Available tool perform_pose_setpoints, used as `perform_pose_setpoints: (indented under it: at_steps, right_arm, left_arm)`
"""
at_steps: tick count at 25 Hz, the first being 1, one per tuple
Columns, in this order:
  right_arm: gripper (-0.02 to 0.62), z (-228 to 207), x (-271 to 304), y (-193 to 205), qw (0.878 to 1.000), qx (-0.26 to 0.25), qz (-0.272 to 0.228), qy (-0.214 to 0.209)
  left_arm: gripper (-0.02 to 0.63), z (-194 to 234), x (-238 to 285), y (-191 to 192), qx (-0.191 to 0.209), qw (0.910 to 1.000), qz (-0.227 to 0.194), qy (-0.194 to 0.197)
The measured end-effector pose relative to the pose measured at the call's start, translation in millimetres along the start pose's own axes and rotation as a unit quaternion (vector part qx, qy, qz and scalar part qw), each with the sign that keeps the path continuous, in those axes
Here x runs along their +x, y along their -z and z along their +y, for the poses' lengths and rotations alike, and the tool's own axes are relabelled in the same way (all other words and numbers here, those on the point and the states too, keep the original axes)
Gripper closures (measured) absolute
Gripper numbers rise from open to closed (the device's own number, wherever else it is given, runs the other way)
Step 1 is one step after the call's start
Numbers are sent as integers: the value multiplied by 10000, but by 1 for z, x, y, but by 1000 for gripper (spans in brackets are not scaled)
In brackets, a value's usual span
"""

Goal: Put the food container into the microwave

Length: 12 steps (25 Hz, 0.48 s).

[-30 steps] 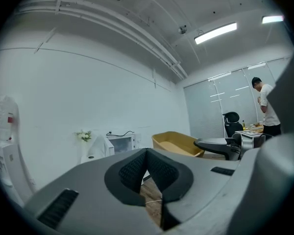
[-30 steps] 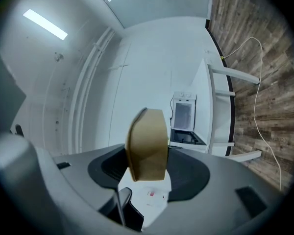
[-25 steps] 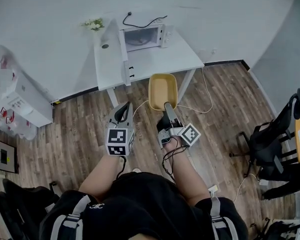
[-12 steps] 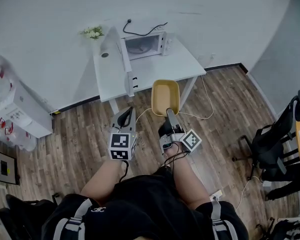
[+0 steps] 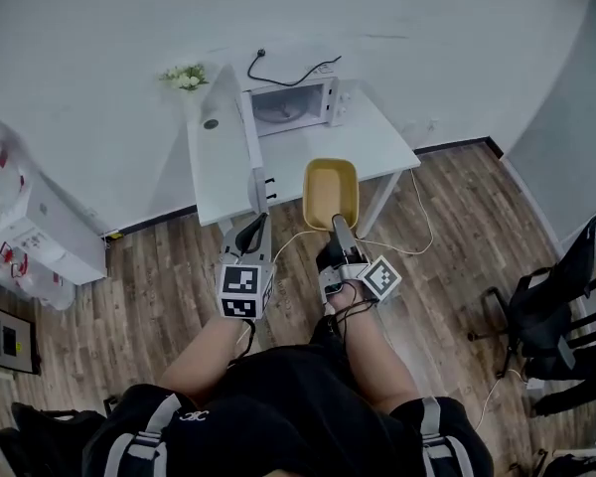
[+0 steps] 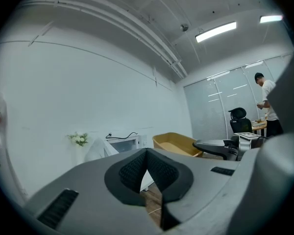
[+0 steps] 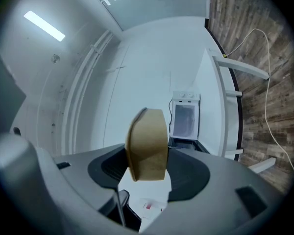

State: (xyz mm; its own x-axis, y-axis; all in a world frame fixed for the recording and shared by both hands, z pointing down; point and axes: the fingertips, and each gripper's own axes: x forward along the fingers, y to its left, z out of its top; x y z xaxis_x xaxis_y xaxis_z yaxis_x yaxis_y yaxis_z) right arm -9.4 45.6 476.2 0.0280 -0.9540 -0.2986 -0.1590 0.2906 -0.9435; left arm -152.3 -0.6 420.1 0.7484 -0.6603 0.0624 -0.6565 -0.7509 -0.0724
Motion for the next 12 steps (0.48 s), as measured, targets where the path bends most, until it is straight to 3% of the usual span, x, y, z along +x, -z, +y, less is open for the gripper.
perform_pose_setpoints:
  at_steps: [12]
  right_arm:
    - [362,-71,128,-116,9993,121,348,40]
  left_arm:
    - [592,5,178,-18,60,9996,-55,-257]
